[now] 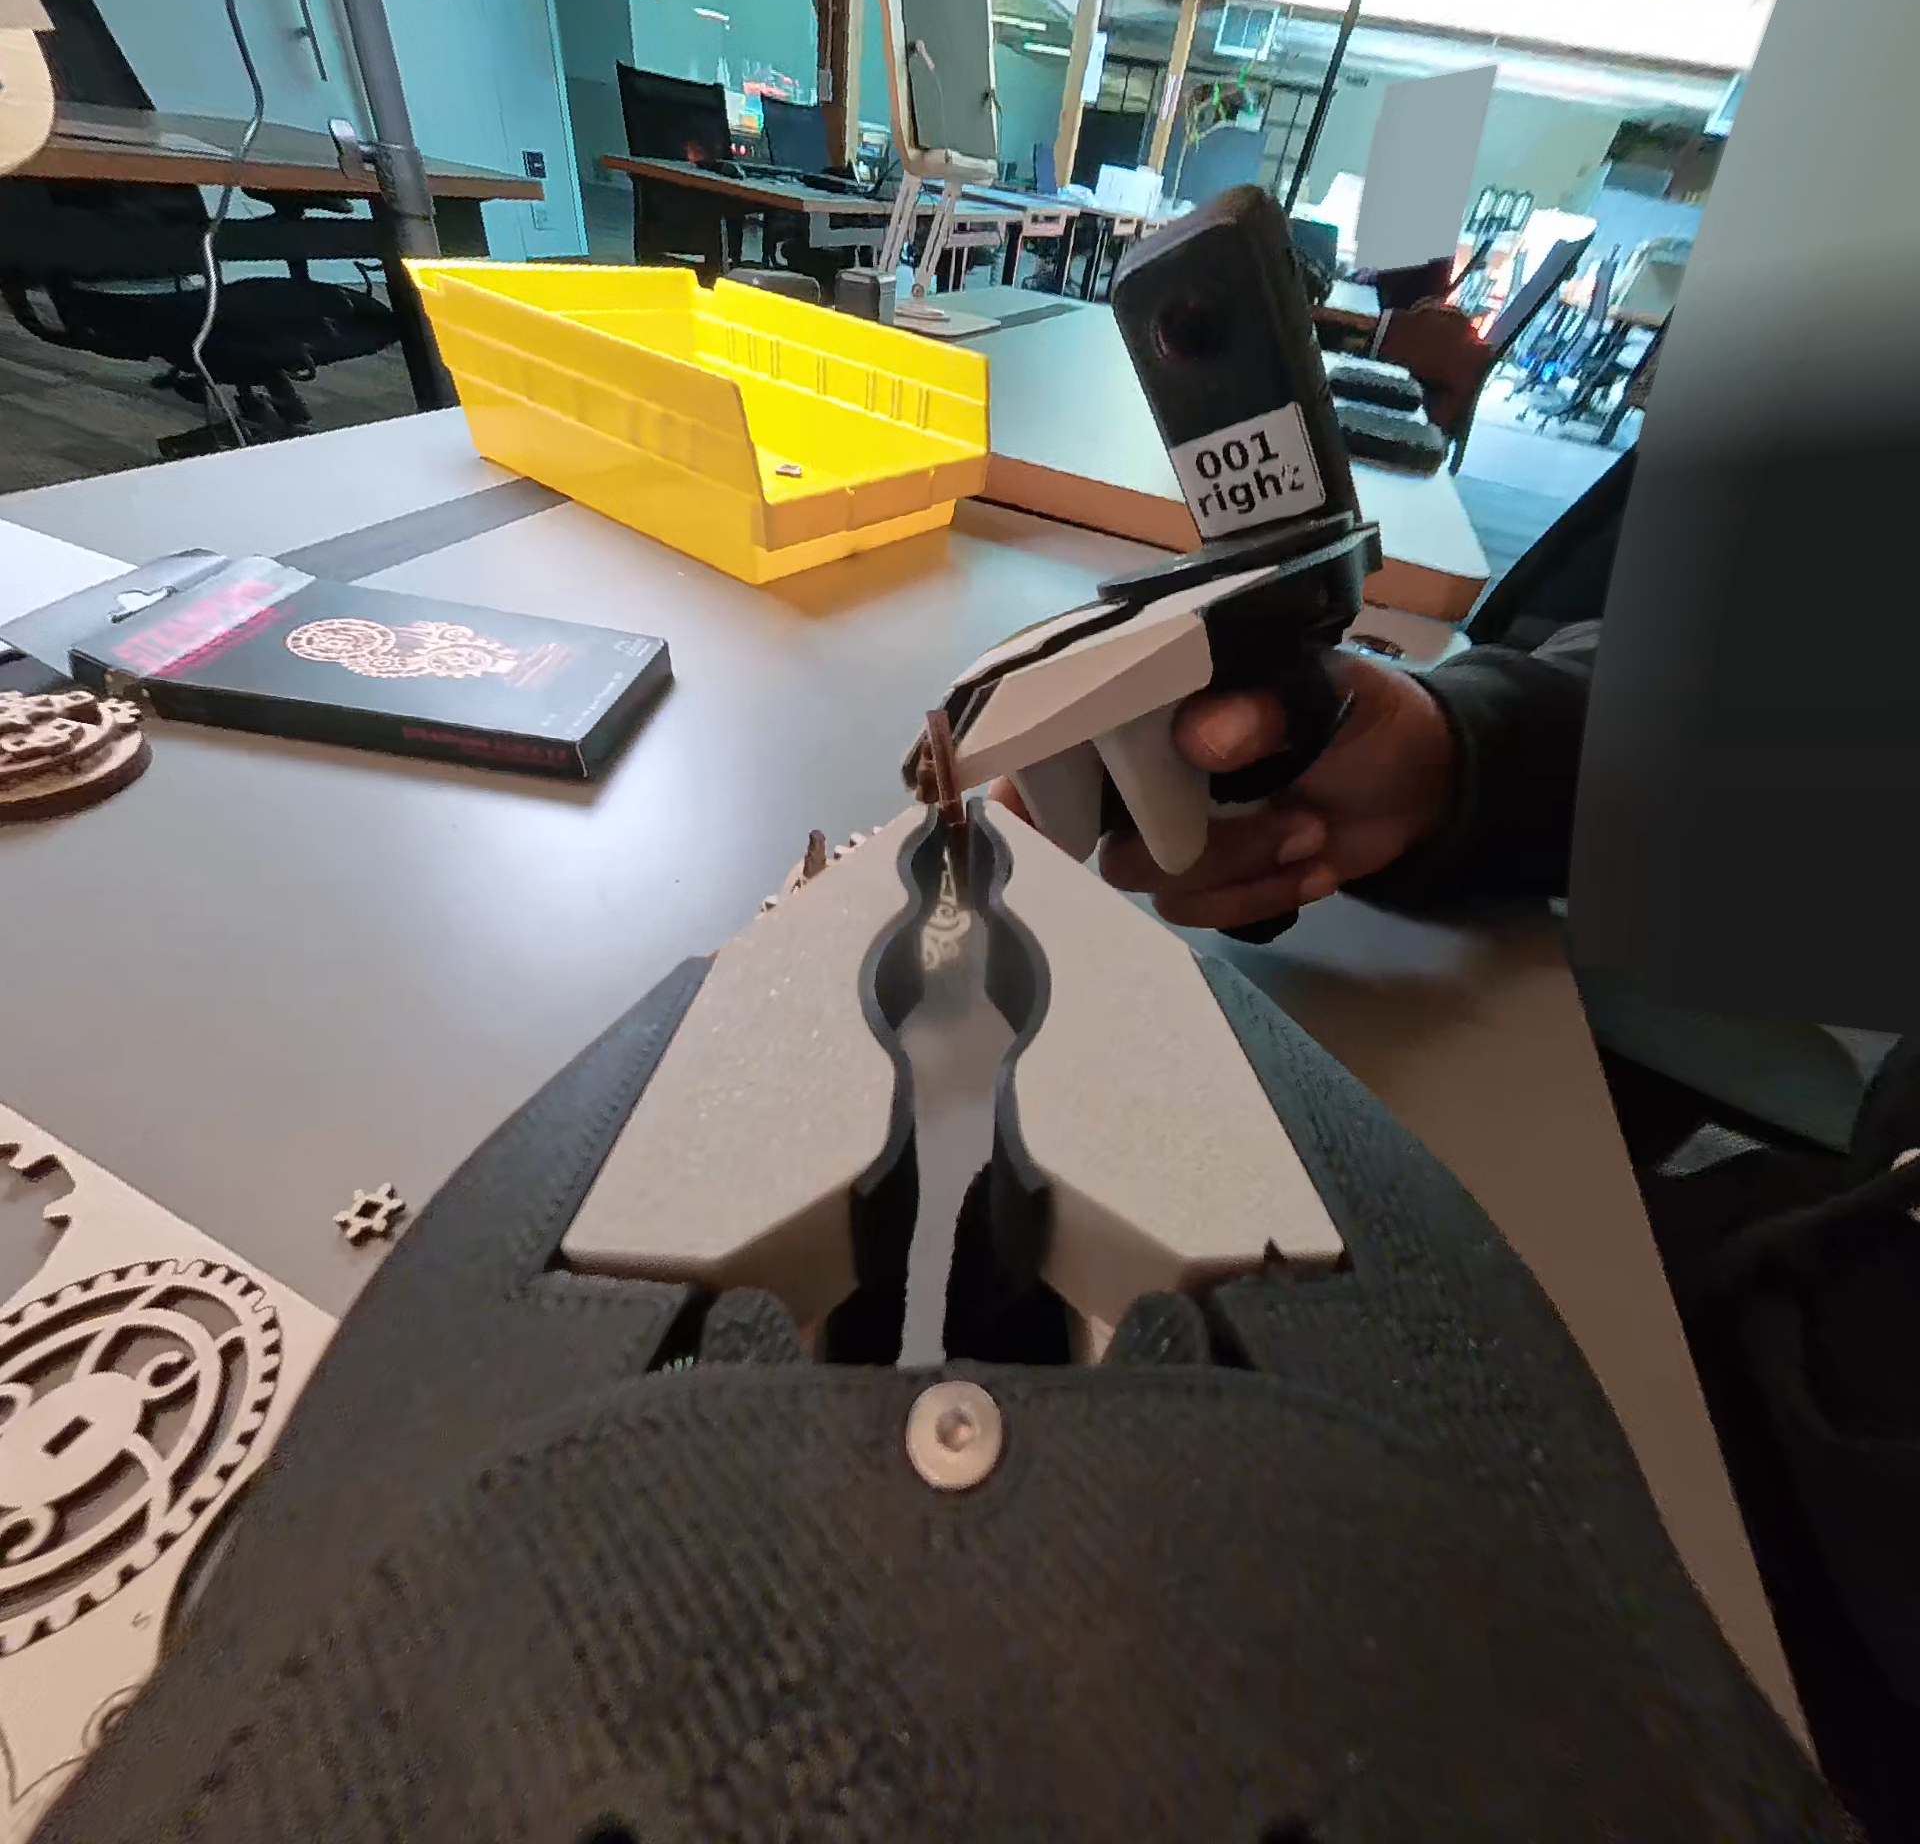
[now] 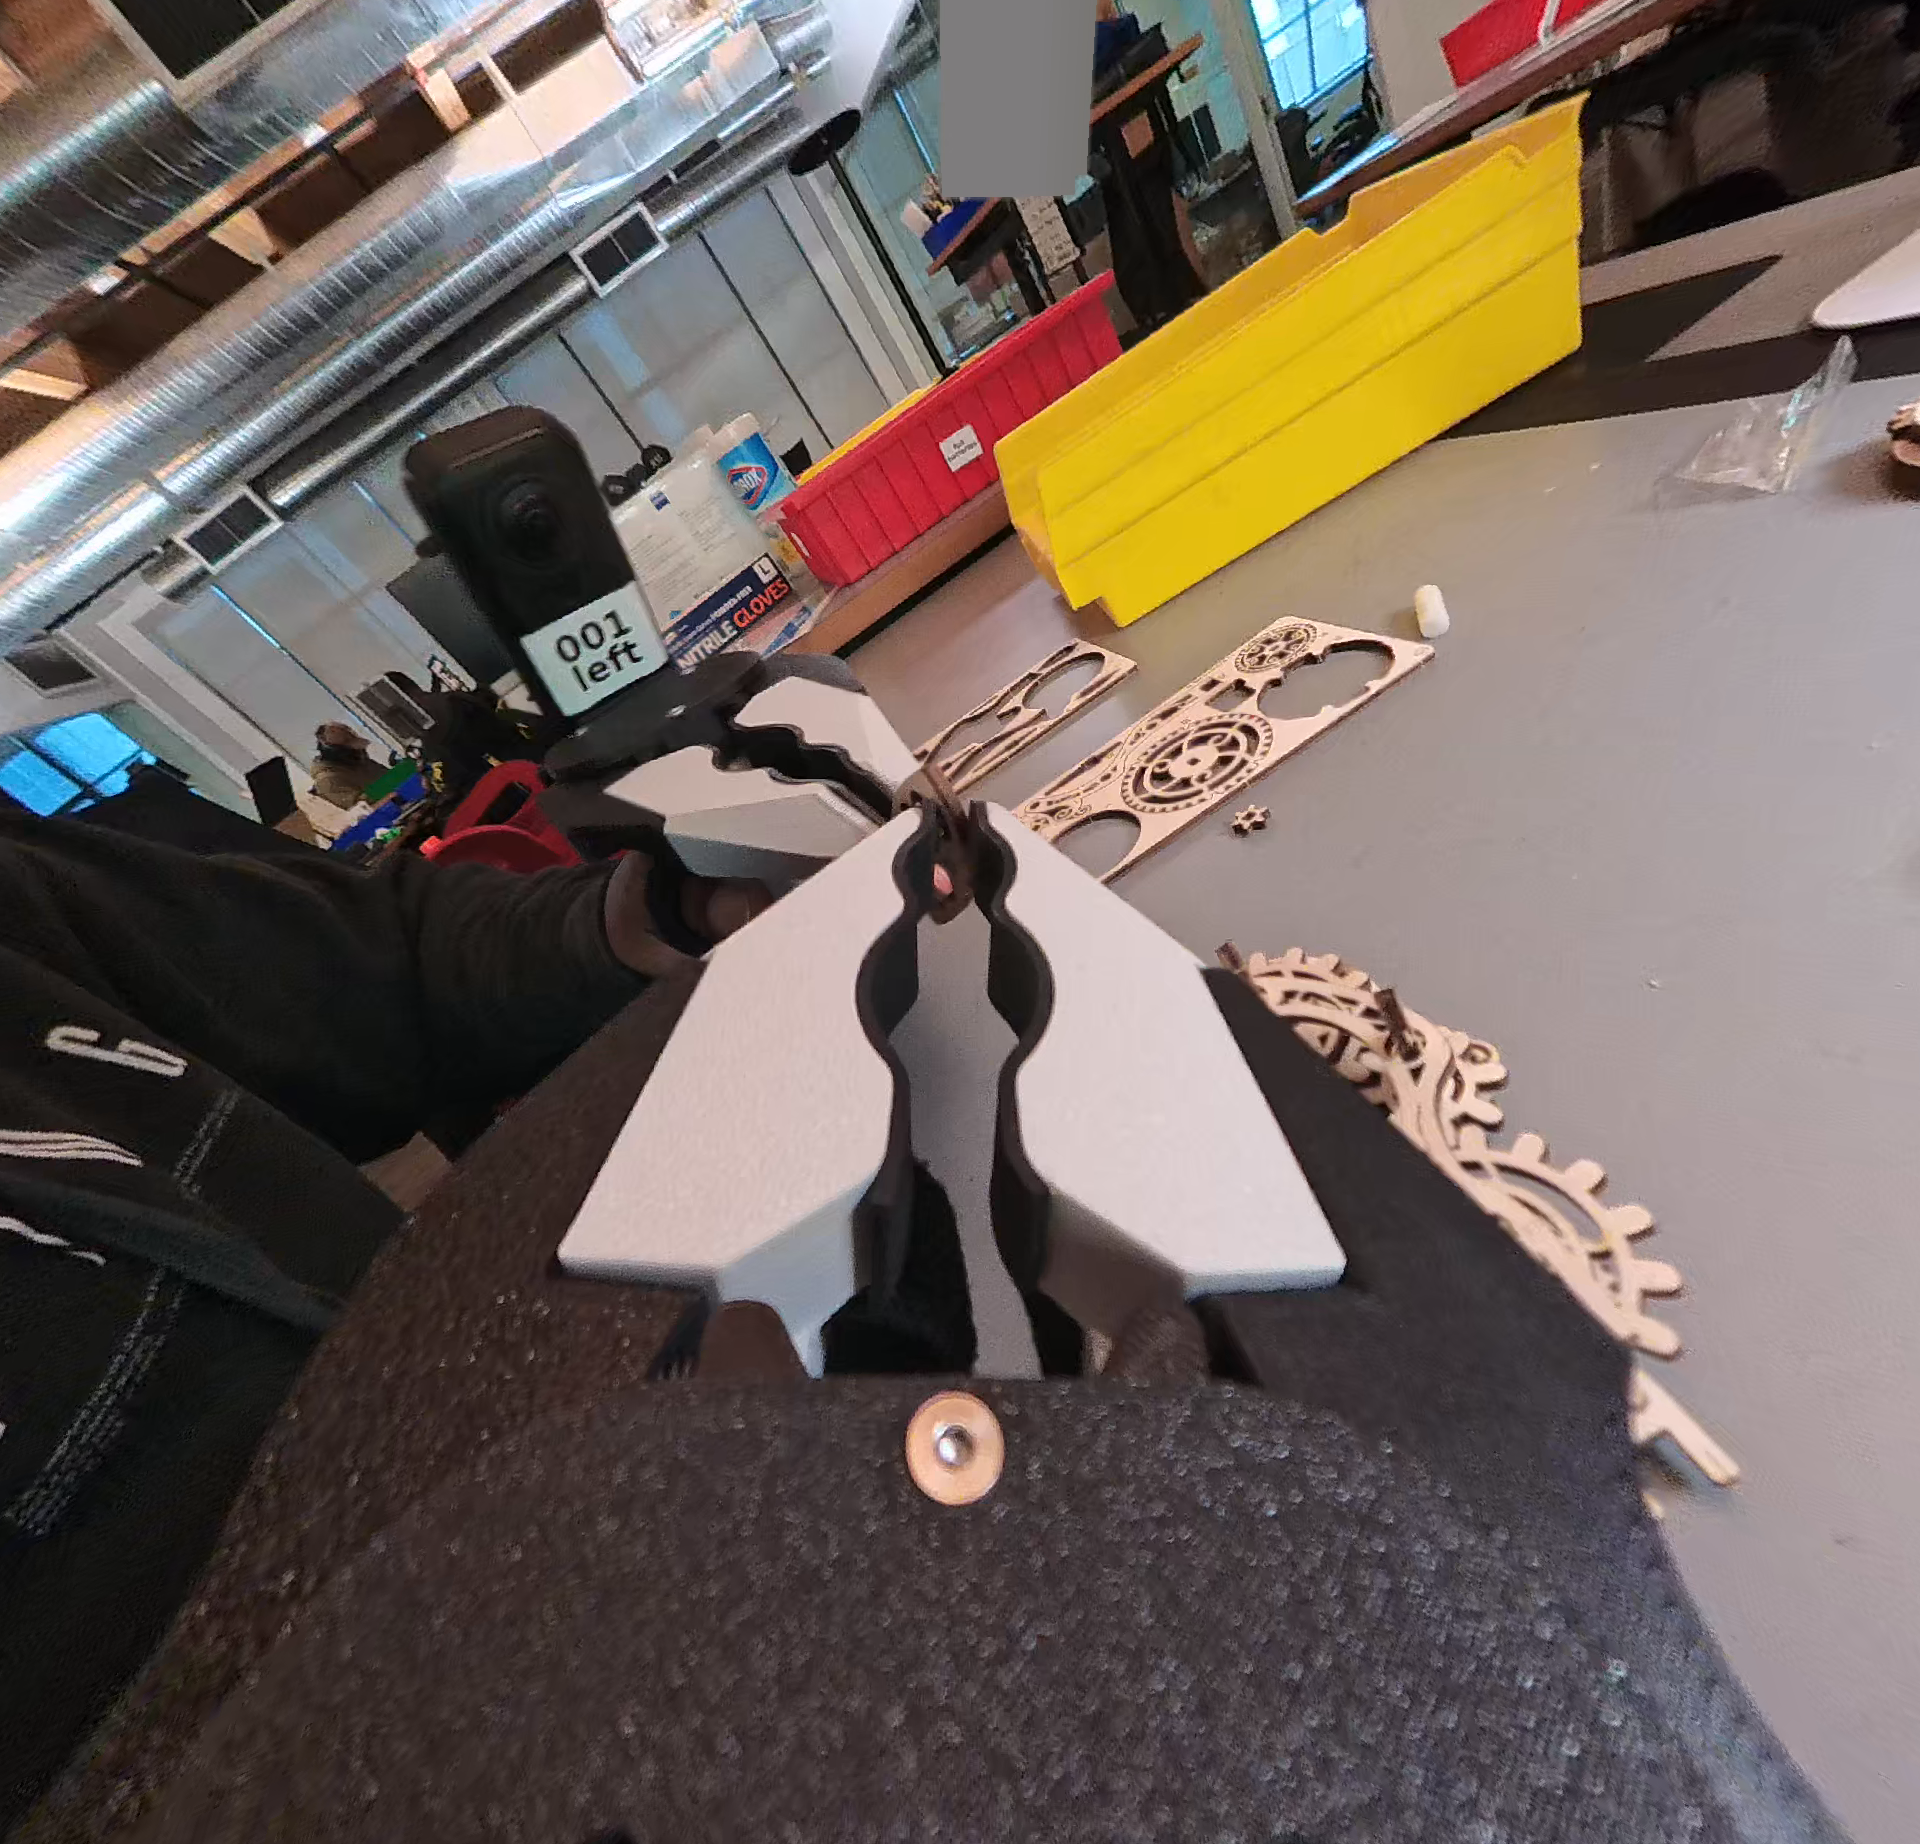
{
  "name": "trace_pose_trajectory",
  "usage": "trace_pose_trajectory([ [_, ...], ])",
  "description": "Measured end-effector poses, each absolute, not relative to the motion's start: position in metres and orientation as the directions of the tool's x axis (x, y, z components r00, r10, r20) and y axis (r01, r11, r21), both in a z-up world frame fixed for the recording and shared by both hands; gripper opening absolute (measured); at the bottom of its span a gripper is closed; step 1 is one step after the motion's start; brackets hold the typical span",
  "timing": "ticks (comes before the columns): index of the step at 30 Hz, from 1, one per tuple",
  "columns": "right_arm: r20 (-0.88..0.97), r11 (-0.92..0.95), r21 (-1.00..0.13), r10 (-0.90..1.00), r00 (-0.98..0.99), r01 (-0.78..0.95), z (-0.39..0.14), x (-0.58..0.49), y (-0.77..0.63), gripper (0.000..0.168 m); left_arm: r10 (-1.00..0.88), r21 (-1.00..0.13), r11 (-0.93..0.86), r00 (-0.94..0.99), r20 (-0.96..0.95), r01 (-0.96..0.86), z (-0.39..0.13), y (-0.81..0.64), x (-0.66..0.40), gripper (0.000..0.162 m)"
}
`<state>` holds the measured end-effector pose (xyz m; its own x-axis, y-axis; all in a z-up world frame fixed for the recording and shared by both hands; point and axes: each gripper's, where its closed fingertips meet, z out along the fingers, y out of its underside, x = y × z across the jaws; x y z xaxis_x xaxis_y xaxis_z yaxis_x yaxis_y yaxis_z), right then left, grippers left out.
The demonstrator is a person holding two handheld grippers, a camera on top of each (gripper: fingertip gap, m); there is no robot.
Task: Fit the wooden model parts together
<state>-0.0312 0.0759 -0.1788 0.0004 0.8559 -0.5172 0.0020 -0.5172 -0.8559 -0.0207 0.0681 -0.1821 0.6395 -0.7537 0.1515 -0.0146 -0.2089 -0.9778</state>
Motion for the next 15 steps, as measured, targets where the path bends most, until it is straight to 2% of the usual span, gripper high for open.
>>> trace_pose_trajectory([
  [3,-0.493,-0.493,-0.87,0.868,-0.051,0.006,-0.175,-0.028,0.073,0.007,-0.771,-0.975,-0.218,0.607,0.193,0.034,-0.18,0.067,-0.02,0.001],
  [7,-0.425,-0.423,-0.905,0.9,-0.098,0.037,-0.174,-0.026,0.065,0.015,-0.778,-0.986,-0.164,0.616,0.125,-0.007,-0.18,0.065,-0.019,0.001],
  [10,-0.231,-0.224,-0.971,0.968,-0.096,0.083,-0.176,-0.024,0.06,0.019,-0.754,-0.983,0.011,0.644,-0.13,-0.185,-0.18,0.062,-0.022,0.001],
  [12,-0.073,-0.066,-0.993,0.995,-0.073,0.097,-0.178,-0.022,0.06,0.015,-0.717,-0.939,0.142,0.622,-0.315,-0.312,-0.18,0.058,-0.022,0.001],
  [15,0.105,0.111,-0.985,0.993,-0.055,0.129,-0.183,-0.023,0.058,0.015,-0.725,-0.914,0.202,0.574,-0.382,-0.353,-0.182,0.05,-0.017,0.001],
])
